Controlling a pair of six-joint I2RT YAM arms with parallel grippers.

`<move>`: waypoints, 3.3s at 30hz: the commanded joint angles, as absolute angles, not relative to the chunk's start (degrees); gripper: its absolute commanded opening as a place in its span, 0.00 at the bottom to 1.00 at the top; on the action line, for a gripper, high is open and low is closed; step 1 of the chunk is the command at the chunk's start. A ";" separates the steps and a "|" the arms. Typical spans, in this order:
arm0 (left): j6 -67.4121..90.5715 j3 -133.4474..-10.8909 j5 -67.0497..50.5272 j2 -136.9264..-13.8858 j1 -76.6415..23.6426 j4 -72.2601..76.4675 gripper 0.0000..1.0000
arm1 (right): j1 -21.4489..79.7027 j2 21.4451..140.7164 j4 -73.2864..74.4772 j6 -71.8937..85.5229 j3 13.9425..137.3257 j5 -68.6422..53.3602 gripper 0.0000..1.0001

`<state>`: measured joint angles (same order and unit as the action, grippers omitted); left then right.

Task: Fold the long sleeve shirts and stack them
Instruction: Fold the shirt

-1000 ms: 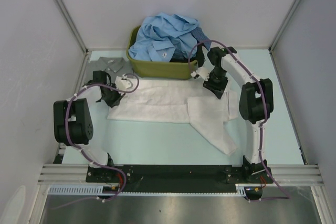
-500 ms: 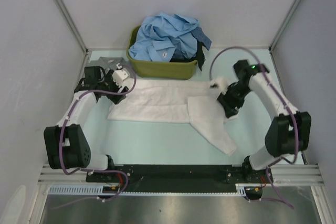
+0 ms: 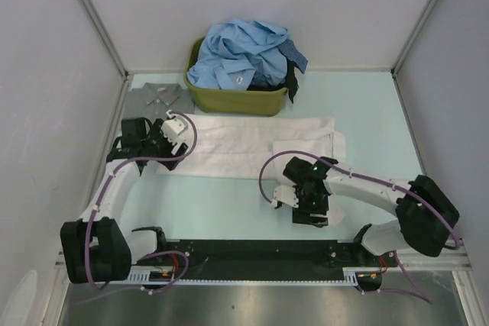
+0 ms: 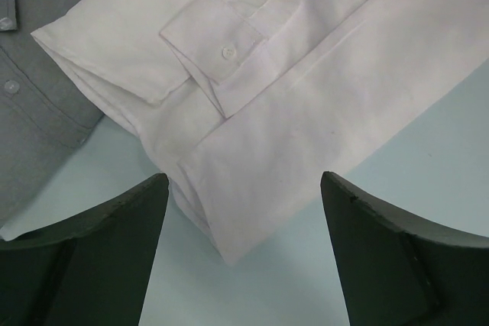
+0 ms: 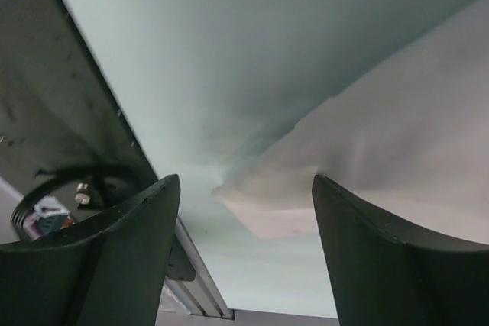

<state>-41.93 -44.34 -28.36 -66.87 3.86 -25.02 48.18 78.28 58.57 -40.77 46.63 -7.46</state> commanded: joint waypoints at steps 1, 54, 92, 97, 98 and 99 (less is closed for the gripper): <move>-40.78 -40.79 -27.42 -60.66 3.69 -24.52 0.87 | 51.50 82.08 48.35 -32.96 44.74 -1.41 0.75; -43.85 -53.26 -36.56 -73.39 -3.60 -31.02 0.86 | 23.46 71.10 44.93 -79.54 43.51 -24.98 0.79; -47.37 -50.71 -34.63 -71.01 -3.60 -33.05 0.85 | 25.40 84.99 48.96 -72.68 55.73 -19.17 0.30; -47.20 -51.15 -34.37 -70.75 -3.60 -33.05 0.85 | 25.84 86.65 44.56 -76.37 51.42 -16.79 0.50; -47.20 -51.15 -34.37 -70.49 -3.60 -33.13 0.85 | 25.93 87.27 44.39 -76.46 51.33 -16.79 0.54; -47.20 -51.15 -34.19 -70.40 -3.60 -33.22 0.86 | 25.93 87.97 44.30 -76.46 51.24 -16.70 0.55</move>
